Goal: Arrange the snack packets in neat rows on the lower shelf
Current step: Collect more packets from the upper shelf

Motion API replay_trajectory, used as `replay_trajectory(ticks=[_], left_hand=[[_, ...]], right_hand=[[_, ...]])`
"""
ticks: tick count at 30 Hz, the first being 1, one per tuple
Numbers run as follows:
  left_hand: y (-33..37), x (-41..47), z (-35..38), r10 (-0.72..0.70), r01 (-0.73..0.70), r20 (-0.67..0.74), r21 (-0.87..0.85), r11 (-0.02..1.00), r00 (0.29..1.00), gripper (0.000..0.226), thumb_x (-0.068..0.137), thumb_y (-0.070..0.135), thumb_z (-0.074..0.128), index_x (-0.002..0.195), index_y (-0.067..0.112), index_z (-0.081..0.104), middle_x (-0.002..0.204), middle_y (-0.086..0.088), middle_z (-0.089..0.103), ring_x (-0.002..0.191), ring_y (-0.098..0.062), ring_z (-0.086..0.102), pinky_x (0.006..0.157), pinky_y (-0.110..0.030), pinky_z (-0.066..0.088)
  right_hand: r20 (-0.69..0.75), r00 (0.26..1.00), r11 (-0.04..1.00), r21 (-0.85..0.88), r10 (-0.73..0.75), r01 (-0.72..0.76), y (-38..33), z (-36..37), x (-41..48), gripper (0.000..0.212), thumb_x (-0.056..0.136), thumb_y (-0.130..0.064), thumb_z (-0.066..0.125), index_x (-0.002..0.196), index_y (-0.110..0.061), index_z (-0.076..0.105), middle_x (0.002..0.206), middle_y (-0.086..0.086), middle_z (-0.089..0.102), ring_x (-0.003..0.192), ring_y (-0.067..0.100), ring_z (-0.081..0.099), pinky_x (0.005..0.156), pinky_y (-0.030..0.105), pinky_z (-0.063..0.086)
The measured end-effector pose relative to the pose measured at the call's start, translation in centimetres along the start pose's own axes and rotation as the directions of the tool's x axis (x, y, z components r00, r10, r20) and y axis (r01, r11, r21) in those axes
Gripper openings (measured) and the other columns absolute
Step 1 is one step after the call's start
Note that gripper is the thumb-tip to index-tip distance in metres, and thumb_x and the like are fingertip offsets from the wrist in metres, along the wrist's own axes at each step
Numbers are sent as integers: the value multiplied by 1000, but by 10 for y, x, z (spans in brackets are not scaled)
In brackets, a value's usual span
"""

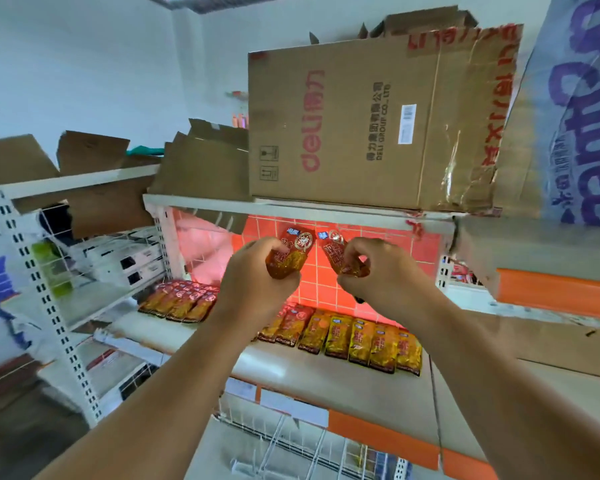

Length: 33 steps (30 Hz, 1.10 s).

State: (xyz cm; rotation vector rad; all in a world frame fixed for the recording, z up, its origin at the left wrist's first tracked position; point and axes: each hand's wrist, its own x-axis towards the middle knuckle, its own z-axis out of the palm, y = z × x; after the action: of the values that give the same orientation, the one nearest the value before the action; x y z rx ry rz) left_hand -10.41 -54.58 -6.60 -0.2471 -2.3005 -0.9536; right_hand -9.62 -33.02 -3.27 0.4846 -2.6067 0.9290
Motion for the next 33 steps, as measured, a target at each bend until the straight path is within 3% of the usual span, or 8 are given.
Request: replay_trajectory(ticks=[4, 8, 12, 21, 27, 30, 33], left_hand=[[-37, -6, -2, -60, 61, -24, 56, 997, 998, 39, 83, 29, 84, 117, 21, 67, 112, 5, 60, 98, -12, 57, 70, 0, 37], [-73, -10, 16, -84, 84, -10, 51, 995, 996, 40, 83, 34, 84, 117, 22, 66, 113, 5, 59, 98, -19, 64, 76, -20, 55], [-107, -9, 49, -130, 128, 12, 110, 986, 991, 34, 84, 38, 81, 112, 27, 65, 108, 10, 58, 101, -16, 53, 73, -12, 38], [-172, 6, 125, -222, 210, 55, 169, 963, 974, 23, 85, 40, 75, 104, 32, 65, 100, 19, 53, 100, -16, 49, 83, -30, 45], [-214, 1, 166, -280, 249, 80, 276, 928, 957, 20, 87, 47, 68, 99, 31, 64, 97, 14, 62, 90, -13, 50, 77, -33, 51], [-232, -5, 181, -293, 240, 113, 338, 910, 949, 21, 81, 42, 72, 96, 29, 64, 94, 12, 65, 86, -12, 50, 73, -32, 52], [-245, -5, 190, -278, 203, 140, 397, 895, 950, 21, 79, 43, 73, 93, 29, 66, 92, 12, 66, 85, -11, 53, 72, -31, 52]], right_hand=[[35, 999, 1000, 22, -1, 0, 5, 44, 12, 15, 81, -29, 73, 84, -27, 58, 88, -4, 62, 69, 17, 61, 53, 28, 43], [67, 998, 999, 27, 23, -25, 23, 85, 26, 19, 82, -31, 74, 84, -29, 55, 95, -4, 57, 76, 14, 59, 61, 30, 47], [118, 990, 997, -6, 72, -71, 50, 125, 46, 23, 84, -36, 74, 87, -26, 53, 96, -2, 55, 79, 14, 56, 63, 28, 44], [189, 969, 986, -63, 161, -152, 103, 198, 91, 35, 80, -41, 75, 71, -30, 43, 77, -5, 52, 63, 7, 49, 51, 26, 33], [280, 937, 977, -104, 209, -187, 135, 245, 101, 31, 75, -49, 73, 86, -27, 54, 76, -9, 57, 70, 13, 59, 49, 20, 29], [314, 922, 974, -90, 226, -208, 145, 263, 99, 30, 76, -44, 76, 87, -30, 52, 75, -13, 53, 64, 5, 55, 50, 18, 35], [310, 918, 966, -148, 249, -212, 153, 278, 97, 37, 76, -52, 75, 91, -28, 52, 83, -10, 48, 68, 6, 54, 55, 22, 45]])
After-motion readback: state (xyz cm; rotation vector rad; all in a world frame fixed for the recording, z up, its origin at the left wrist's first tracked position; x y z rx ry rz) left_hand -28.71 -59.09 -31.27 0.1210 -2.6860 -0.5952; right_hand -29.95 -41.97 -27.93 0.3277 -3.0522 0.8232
